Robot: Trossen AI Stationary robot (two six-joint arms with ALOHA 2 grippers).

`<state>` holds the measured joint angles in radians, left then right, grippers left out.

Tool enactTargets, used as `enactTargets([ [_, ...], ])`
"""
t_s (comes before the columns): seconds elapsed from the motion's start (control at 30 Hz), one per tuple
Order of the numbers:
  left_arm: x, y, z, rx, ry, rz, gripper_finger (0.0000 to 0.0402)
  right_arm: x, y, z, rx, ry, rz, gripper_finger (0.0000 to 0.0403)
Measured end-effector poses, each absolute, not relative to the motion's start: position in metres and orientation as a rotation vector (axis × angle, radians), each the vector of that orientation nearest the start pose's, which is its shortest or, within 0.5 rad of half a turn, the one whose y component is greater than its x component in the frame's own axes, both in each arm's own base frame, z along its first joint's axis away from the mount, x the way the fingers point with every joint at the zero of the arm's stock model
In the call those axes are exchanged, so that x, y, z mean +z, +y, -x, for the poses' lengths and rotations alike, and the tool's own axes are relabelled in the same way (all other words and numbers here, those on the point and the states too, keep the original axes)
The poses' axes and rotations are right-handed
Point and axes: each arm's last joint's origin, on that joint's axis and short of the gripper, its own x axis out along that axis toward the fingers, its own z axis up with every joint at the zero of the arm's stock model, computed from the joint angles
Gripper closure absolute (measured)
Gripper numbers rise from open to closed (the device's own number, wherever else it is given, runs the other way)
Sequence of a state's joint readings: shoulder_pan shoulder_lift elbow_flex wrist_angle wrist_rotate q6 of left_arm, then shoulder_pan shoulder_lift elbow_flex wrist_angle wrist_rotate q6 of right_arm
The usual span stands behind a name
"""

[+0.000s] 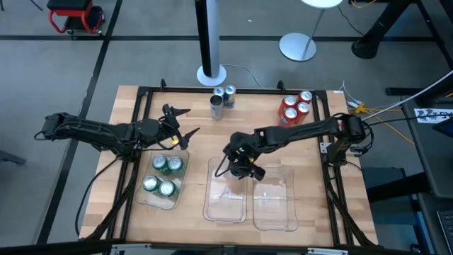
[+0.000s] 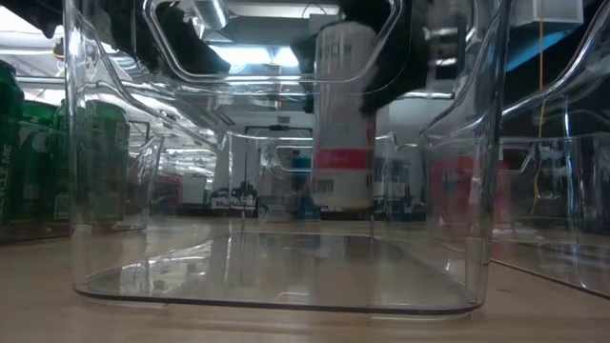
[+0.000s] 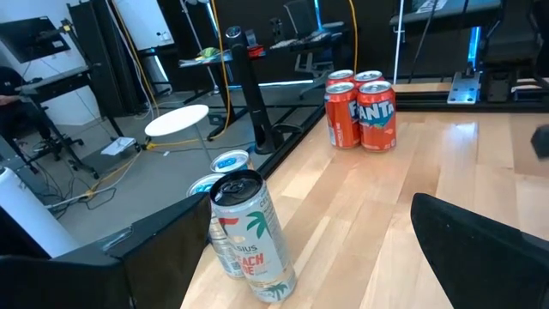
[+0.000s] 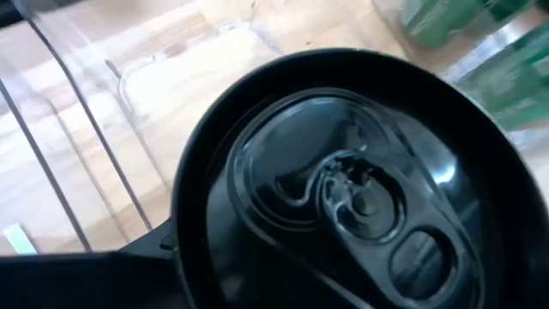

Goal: Sort soda cans
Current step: Put the right white soda can into the middle transparent bin, then put the white soda can into the middle transparent bin

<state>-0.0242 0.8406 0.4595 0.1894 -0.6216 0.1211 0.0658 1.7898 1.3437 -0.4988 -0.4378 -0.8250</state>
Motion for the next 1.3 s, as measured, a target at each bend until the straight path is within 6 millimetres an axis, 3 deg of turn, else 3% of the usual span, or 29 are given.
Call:
enactTargets([
  [0.27,0.247,0.012,-0.184,0.584,0.223,-0.182,0.0013,0.219,0.038,-0.386,0.836,0.675,0.589,0.0154],
  [0.57,0.247,0.012,-0.184,0.583,0.226,-0.182,0.0013,0.220,0.037,-0.387,0.812,0.678,0.620,0.0066],
  [0.8,0.247,0.012,-0.184,0.583,0.226,-0.182,0.0013,0.220,0.037,-0.385,0.811,0.690,0.619,0.0062],
  [1.3,0.247,0.012,-0.184,0.584,0.225,-0.179,0.0013,0.276,0.025,-0.363,0.686,0.585,0.684,0.0073],
])
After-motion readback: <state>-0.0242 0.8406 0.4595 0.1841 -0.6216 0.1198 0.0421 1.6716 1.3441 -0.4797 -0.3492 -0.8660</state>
